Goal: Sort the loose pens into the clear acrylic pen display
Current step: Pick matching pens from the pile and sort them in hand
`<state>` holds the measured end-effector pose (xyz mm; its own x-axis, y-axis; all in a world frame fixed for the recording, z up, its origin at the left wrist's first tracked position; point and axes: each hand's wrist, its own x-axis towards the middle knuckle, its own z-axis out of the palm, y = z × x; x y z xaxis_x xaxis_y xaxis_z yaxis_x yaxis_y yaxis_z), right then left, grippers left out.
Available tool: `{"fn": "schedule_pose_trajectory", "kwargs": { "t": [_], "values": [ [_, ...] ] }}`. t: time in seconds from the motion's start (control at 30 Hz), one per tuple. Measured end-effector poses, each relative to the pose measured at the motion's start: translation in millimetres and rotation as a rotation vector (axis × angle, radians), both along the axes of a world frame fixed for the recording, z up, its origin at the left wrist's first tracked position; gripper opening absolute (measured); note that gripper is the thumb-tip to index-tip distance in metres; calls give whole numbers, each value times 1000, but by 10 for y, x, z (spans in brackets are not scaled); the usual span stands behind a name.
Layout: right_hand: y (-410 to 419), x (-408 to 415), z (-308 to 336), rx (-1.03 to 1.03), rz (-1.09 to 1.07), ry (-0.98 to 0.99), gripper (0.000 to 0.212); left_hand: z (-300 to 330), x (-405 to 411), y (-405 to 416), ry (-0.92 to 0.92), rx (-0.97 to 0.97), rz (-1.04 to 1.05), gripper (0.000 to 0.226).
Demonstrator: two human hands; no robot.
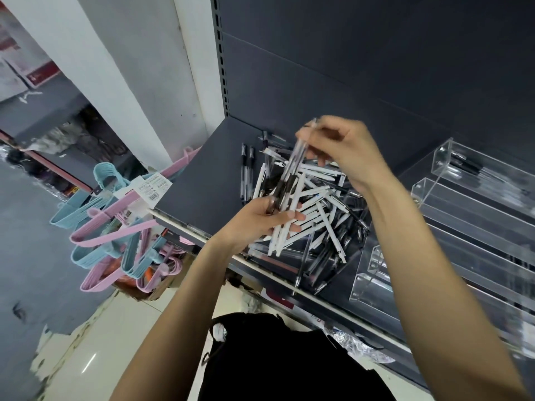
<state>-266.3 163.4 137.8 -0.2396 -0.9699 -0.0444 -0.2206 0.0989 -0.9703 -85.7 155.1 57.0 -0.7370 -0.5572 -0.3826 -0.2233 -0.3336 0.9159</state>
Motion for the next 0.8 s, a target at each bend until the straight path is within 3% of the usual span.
{"fn": "schedule_pose_trajectory", "kwargs": {
  "t": [0.07,0.13,0.23,0.37,0.6,0.8],
  "values": [
    [106,-43,10,-67,-182,-158,9,-110,54,9,-14,21,42,22],
    [212,-12,-26,-129,-329,-219,4,-163,53,31,61,118,241,18],
    [354,176,-196,-149,-485,-277,8,-165,-65,65,293,364,527,18],
    [524,381,-466,-189,-602,-342,9,-47,-254,130,511,511,681,19],
    [685,502,-770,-125,-634,-101,6,-48,-403,86,492,607,773,27],
    [777,584,-829,-71,-647,57,9,-69,-502,146,481,626,659,17]
  ]
}}
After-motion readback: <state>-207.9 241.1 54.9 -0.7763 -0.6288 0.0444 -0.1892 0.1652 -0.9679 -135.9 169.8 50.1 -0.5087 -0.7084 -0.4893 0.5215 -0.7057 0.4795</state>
